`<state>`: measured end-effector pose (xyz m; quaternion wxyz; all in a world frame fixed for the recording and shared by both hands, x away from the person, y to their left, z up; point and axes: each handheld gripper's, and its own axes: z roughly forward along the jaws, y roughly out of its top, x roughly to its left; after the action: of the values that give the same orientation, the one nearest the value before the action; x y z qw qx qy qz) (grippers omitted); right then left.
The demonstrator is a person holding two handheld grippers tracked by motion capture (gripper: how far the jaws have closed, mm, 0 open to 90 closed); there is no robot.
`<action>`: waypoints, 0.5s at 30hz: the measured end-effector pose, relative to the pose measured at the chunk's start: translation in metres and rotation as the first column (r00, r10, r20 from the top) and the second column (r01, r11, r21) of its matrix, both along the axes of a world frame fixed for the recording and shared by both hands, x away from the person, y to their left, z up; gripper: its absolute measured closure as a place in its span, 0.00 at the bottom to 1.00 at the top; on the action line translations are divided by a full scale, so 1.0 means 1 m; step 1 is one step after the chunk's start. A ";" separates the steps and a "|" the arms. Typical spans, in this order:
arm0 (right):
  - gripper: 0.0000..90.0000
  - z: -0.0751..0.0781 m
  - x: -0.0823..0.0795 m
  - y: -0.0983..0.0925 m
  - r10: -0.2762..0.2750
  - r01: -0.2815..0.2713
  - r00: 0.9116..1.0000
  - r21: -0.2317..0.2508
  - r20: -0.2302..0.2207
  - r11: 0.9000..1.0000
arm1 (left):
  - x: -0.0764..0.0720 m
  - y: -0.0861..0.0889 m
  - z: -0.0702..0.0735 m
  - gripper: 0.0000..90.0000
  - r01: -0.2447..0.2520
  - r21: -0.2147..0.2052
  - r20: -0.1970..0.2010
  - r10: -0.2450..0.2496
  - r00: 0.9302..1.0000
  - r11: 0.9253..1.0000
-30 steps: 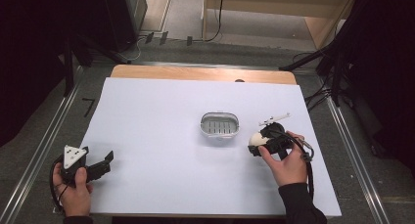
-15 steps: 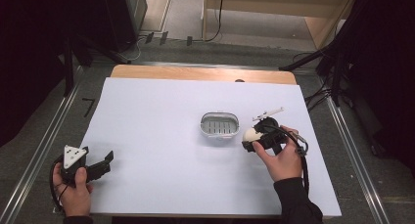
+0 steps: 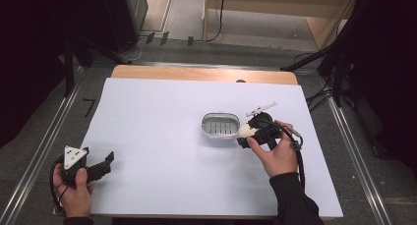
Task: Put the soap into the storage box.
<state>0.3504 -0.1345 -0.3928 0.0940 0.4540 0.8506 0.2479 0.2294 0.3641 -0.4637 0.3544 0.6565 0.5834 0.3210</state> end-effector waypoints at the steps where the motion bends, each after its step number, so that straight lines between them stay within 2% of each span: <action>1: 0.28 0.002 0.002 0.003 0.006 -0.006 1.000 -0.002 -0.001 1.000 | 0.000 0.000 0.000 0.16 0.000 0.000 0.001 0.000 1.000 1.000; 15: 0.28 0.006 0.011 0.021 0.038 -0.038 0.999 -0.006 -0.002 0.999 | 0.000 0.000 0.000 0.16 0.000 -0.003 0.000 0.000 1.000 1.000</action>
<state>0.3618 -0.1135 -0.3871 0.0899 0.4376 0.8600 0.2467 0.2295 0.3643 -0.4637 0.3552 0.6561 0.5838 0.3202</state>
